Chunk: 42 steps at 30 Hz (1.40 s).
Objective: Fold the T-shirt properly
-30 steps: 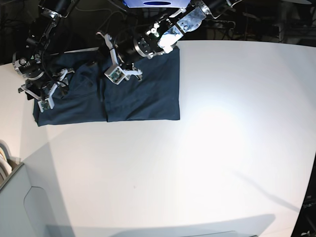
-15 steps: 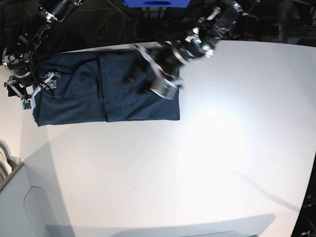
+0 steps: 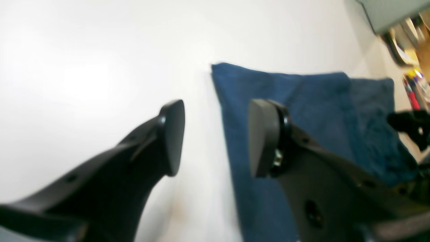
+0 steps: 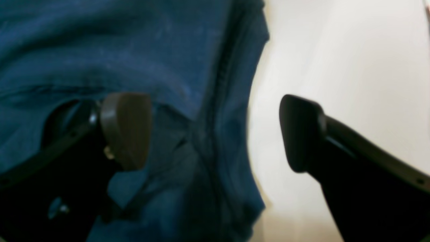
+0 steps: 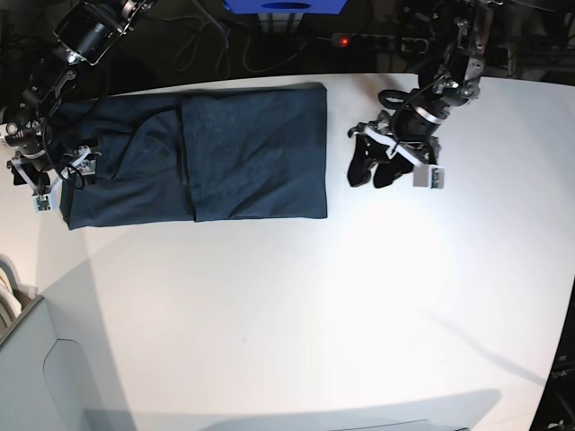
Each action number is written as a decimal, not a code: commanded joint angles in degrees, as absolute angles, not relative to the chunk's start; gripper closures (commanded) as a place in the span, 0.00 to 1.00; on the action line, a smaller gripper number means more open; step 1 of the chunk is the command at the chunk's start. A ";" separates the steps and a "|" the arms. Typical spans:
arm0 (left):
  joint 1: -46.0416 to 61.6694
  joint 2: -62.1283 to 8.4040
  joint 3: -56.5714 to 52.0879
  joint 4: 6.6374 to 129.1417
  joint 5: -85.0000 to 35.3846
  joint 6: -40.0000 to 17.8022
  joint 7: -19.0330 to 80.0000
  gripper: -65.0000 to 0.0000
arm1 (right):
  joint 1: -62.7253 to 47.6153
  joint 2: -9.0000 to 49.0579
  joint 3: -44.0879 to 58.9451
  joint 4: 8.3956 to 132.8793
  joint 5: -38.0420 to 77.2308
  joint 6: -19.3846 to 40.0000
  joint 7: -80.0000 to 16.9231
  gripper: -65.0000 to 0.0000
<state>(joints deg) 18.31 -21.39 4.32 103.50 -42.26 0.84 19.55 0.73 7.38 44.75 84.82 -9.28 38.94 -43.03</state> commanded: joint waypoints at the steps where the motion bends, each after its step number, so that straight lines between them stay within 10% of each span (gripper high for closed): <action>1: 18.59 -21.67 3.65 104.48 -42.86 -0.04 18.42 0.55 | 1.27 8.75 45.05 84.97 -8.92 40.00 -42.07 0.09; 19: 18.68 -21.32 3.47 104.48 -42.59 -0.04 18.42 0.55 | 0.92 9.89 44.88 73.80 -8.57 40.00 -38.55 0.12; 28: 19.56 -21.49 3.30 104.48 -42.51 -0.04 18.42 0.55 | 1.01 7.08 44.62 72.22 -8.75 40.00 -38.73 0.53; 34: 19.74 -21.41 3.30 101.41 -42.51 -0.04 18.15 0.55 | 0.92 6.81 44.62 72.22 -8.75 40.00 -38.90 0.98; 42: 19.30 -20.44 3.74 95.87 -42.95 -0.04 18.07 0.55 | 0.84 6.81 44.53 72.48 -8.84 40.00 -38.90 1.00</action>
<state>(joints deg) 19.44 -20.49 3.90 95.09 -42.30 0.62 19.38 1.54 7.25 44.93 72.90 -5.52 38.65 -33.58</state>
